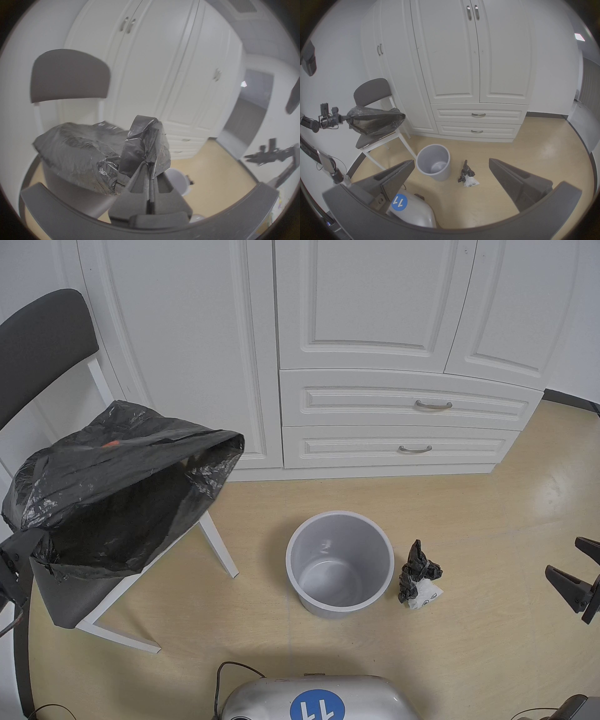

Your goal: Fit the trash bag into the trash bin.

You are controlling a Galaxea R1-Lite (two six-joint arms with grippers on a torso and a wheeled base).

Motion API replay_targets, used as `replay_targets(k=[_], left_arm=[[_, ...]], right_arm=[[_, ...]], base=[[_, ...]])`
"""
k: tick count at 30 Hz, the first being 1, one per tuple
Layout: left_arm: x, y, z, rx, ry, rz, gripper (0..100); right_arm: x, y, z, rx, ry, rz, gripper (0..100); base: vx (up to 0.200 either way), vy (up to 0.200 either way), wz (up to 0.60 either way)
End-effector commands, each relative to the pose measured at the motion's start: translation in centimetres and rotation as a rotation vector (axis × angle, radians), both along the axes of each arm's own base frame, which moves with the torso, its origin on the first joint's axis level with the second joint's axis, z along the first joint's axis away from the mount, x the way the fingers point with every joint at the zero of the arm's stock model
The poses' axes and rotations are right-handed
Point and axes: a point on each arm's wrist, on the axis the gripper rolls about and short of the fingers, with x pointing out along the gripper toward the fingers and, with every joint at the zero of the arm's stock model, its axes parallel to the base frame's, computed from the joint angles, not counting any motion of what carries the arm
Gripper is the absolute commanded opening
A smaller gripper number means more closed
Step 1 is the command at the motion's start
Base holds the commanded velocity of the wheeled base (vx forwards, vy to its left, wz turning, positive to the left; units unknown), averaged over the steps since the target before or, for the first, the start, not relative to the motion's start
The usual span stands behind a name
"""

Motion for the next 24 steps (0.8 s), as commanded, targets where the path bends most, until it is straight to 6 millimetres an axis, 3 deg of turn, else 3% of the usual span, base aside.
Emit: replay_targets(k=[1, 14, 21, 24], left_arm=[[-4.1, -1.6, 4.0, -0.056, -0.189, -0.186, 0], [-5.1, -2.1, 7.2, -0.149, -0.260, -0.345, 0], [-5.4, -2.3, 8.2, -0.158, -0.285, -0.406, 0], [-5.8, -2.2, 8.9, -0.160, -0.312, -0.413, 0]], right_arm=[[-0.1, 0.5, -0.6, -0.007, 0.020, 0.069, 100], [-0.2, 0.5, -0.9, -0.007, 0.030, 0.081, 100], [-0.1, 1.3, -0.9, 0.042, 0.060, 0.129, 100], [1.0, 2.6, -0.7, 0.087, 0.068, 0.105, 100]], base=[[0.000, 0.000, 0.00], [0.000, 0.000, 0.00], [0.000, 0.000, 0.00], [0.000, 0.000, 0.00]])
